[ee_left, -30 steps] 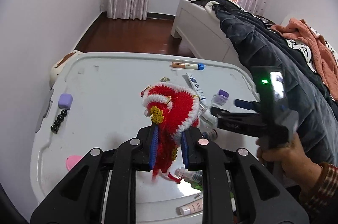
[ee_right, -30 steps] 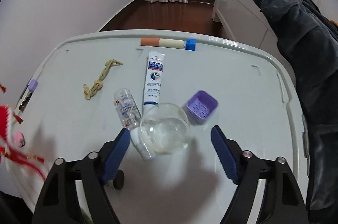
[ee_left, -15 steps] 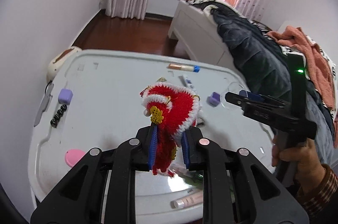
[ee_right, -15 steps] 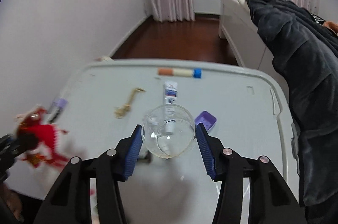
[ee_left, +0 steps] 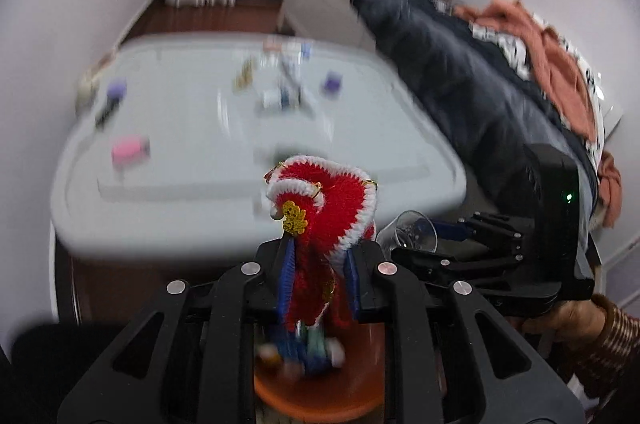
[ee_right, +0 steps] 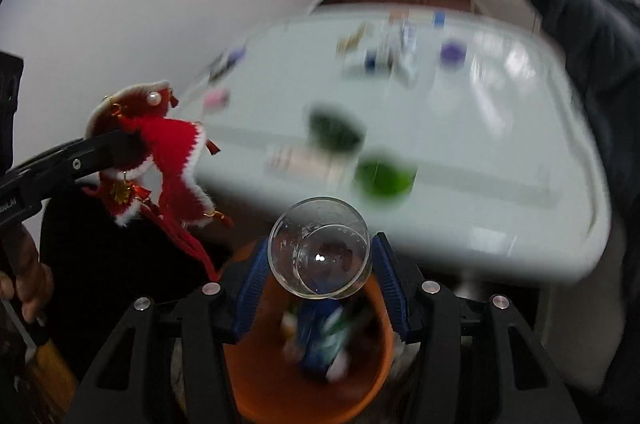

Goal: Collect trash
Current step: 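Carry the ornament and cup over the orange bin and open both tools, then grasp the white-blue bottle with the left tool while the right tool grasps the purple box, then carry the bottle and box over the orange bin and open both tools, then grasp the beige cord keychain with the left tool while the right tool grasps the clear spray bottle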

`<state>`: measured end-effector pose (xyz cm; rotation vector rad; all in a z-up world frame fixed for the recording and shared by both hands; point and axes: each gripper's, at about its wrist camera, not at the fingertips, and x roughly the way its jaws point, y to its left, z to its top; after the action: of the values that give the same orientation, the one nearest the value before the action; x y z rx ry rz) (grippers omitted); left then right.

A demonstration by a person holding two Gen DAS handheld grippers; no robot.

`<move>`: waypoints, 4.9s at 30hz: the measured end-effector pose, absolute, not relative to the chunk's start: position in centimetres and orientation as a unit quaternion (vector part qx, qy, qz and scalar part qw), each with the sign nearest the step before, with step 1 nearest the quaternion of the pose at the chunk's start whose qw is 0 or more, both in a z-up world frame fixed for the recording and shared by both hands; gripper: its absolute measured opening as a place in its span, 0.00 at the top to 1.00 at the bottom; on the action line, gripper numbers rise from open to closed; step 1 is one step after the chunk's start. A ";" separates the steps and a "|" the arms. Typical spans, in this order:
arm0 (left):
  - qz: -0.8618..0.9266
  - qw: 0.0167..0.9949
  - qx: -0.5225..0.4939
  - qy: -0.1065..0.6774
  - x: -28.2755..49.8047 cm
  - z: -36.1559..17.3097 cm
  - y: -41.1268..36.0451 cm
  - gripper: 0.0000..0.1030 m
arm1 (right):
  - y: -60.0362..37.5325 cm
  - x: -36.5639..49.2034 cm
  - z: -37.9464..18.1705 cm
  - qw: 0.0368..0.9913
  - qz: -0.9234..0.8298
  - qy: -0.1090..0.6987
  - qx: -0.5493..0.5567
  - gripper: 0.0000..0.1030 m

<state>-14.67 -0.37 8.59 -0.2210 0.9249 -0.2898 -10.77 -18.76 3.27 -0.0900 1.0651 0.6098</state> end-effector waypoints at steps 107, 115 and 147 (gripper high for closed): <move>-0.201 0.786 -0.075 0.580 -14.3 -0.5 -1.9 0.43 | -16.4 -12.0 -1.3 0.765 0.285 0.565 -0.119 0.27; -0.155 0.832 -0.094 0.524 -11.3 3.6 0.7 0.34 | -18.2 -7.2 6.1 0.835 0.268 0.476 -0.072 0.14; -0.023 0.880 -0.047 0.471 17.1 0.2 2.5 0.85 | -19.0 9.4 8.5 0.903 0.172 0.389 -0.068 0.05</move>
<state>17.05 2.49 0.16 -0.0973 0.9821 -0.0479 9.37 -18.97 8.53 -0.1403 0.8037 0.3560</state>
